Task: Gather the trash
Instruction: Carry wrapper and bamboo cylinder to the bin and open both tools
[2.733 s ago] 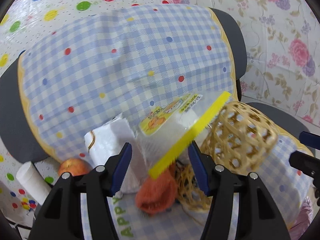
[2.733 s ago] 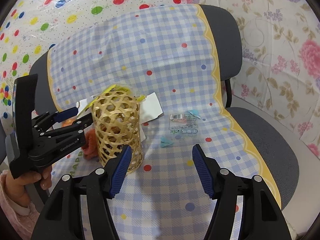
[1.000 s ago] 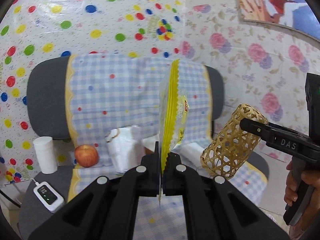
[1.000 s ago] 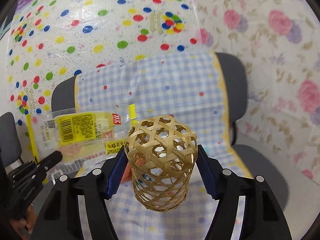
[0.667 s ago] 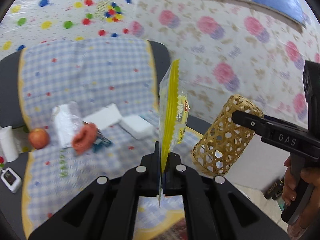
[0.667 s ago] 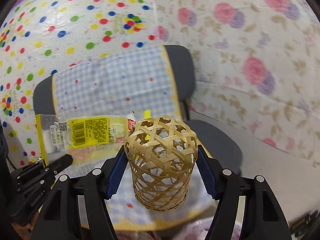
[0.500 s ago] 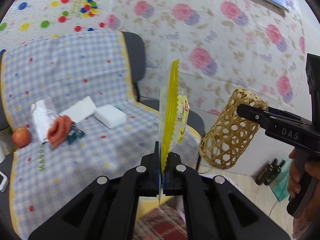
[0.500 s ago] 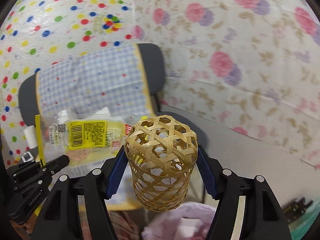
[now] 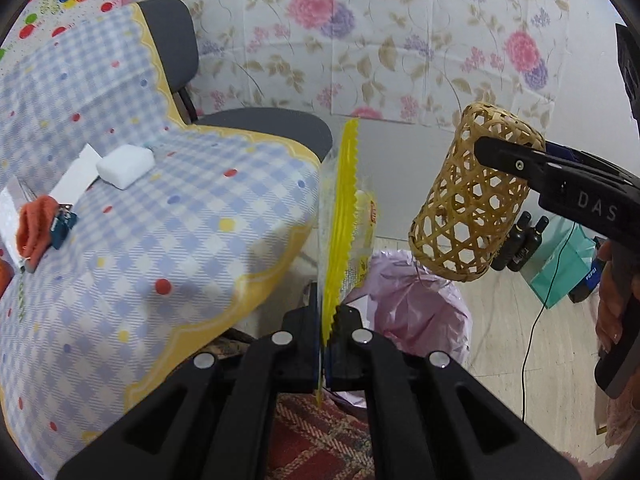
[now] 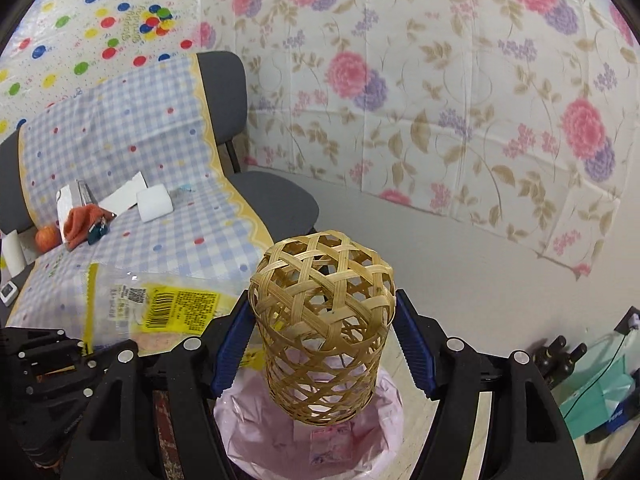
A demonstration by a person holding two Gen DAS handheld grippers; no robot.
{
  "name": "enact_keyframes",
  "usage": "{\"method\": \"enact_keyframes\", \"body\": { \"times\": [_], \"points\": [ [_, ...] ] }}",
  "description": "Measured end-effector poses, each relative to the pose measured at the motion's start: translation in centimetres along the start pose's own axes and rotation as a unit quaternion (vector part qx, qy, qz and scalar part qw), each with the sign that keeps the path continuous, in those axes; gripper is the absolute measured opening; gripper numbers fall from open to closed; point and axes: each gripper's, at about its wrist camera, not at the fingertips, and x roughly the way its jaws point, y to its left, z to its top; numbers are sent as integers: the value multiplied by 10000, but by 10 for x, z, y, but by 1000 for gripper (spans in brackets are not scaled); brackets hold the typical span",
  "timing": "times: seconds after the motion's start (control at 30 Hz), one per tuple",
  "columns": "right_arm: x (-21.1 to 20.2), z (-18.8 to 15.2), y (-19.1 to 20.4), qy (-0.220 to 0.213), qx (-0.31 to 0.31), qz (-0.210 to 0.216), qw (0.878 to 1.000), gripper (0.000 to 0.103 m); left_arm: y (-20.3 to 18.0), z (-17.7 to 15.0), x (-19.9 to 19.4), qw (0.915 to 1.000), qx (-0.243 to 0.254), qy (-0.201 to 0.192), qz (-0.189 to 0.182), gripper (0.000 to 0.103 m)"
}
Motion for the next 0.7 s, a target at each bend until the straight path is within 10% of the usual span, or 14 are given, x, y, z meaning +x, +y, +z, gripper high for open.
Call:
{"method": "enact_keyframes", "body": {
  "times": [0.23,0.7],
  "points": [
    [10,-4,-2,-5,26,-37,10000,80,2,5,12,9998,-128,-10,-136,36],
    [26,15,28,41,36,679,9977,80,61,17,-26,9943,-699,-601,529,38]
  ]
}}
